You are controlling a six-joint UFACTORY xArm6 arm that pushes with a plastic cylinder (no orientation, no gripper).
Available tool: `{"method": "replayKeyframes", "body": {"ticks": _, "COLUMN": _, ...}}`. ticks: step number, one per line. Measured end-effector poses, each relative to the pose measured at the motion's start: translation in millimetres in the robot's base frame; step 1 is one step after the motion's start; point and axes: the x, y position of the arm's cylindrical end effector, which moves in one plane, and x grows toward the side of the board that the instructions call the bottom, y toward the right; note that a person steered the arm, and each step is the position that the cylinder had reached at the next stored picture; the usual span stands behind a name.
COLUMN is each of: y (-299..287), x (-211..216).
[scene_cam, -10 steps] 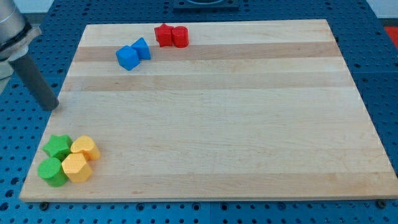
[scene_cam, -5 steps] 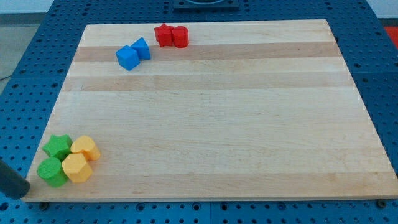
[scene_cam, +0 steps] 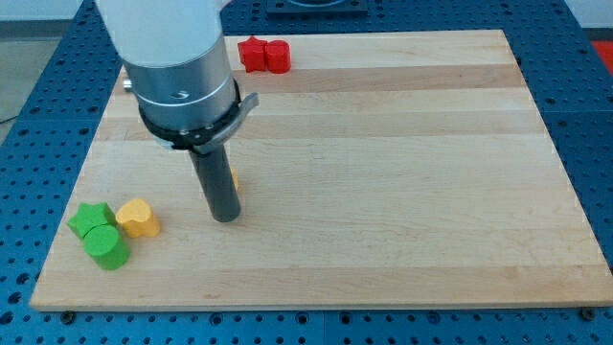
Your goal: Move the yellow hexagon diagonal to the red blocks
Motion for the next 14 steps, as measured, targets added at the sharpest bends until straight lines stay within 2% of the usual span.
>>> {"method": "replayKeyframes", "body": {"ticks": 1, "y": -15, "x": -28}}
{"method": "replayKeyframes", "body": {"ticks": 3, "y": 70, "x": -74}}
{"method": "replayKeyframes", "body": {"ticks": 4, "y": 50, "x": -64}}
{"method": "replayKeyframes", "body": {"ticks": 5, "y": -5, "x": -49}}
{"method": "replayKeyframes", "body": {"ticks": 6, "y": -51, "x": -54}}
{"method": "replayKeyframes", "body": {"ticks": 7, "y": -43, "x": -73}}
{"method": "replayKeyframes", "body": {"ticks": 9, "y": 79, "x": -91}}
{"method": "replayKeyframes", "body": {"ticks": 10, "y": 86, "x": -121}}
{"method": "replayKeyframes", "body": {"ticks": 12, "y": 84, "x": -121}}
{"method": "replayKeyframes", "body": {"ticks": 13, "y": 87, "x": -153}}
{"method": "replayKeyframes", "body": {"ticks": 14, "y": 87, "x": -155}}
